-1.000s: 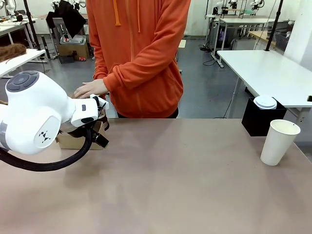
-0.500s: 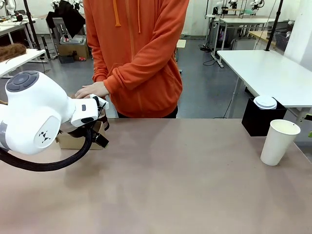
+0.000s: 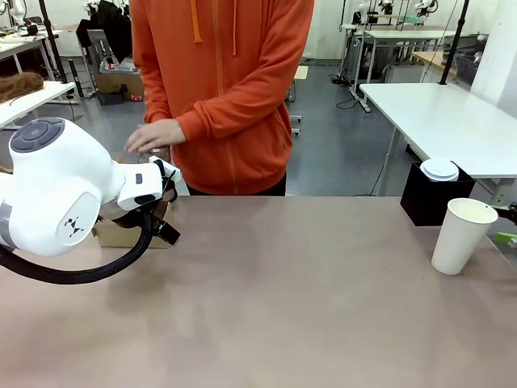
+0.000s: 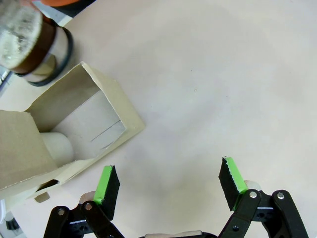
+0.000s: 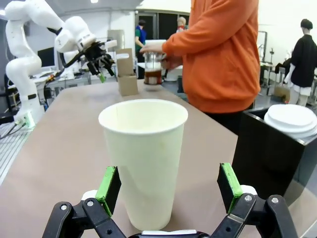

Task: Pour a drink into a cup and package it in a carrier.
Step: Pick up the 600 ml Paper Cup and place it in the middle top area of the table.

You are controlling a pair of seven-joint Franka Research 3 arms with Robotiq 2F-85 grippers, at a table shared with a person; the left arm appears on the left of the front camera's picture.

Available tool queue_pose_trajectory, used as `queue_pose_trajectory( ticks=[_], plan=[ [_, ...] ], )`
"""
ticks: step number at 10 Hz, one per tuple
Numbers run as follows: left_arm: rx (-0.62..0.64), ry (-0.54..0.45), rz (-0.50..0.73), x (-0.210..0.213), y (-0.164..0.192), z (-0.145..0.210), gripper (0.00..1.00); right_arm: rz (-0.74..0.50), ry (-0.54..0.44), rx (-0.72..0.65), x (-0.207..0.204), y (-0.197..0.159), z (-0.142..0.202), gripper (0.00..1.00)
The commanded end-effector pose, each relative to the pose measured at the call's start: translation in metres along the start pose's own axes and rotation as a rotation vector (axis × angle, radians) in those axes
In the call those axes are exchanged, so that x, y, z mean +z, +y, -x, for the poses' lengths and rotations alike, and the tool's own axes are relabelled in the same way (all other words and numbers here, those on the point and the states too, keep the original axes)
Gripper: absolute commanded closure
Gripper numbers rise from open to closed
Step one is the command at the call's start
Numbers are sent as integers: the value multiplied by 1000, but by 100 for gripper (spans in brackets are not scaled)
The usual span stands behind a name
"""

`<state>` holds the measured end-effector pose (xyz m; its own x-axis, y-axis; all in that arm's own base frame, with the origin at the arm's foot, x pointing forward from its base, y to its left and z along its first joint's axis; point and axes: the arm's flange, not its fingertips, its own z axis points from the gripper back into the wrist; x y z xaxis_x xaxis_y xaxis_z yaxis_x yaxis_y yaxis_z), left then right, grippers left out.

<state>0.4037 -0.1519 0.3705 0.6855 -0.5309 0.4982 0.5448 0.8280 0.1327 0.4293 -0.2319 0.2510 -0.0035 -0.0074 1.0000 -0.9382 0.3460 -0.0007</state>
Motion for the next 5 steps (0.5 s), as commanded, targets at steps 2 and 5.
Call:
queue_pose_trajectory(
  ticks=[2,5],
  plan=[
    [1,0,1,0,0,0,0,-22,21,-12,-17,4,18,0],
    [1,0,1,0,0,0,0,-61,22,-37,-29,10,28,0]
  ],
)
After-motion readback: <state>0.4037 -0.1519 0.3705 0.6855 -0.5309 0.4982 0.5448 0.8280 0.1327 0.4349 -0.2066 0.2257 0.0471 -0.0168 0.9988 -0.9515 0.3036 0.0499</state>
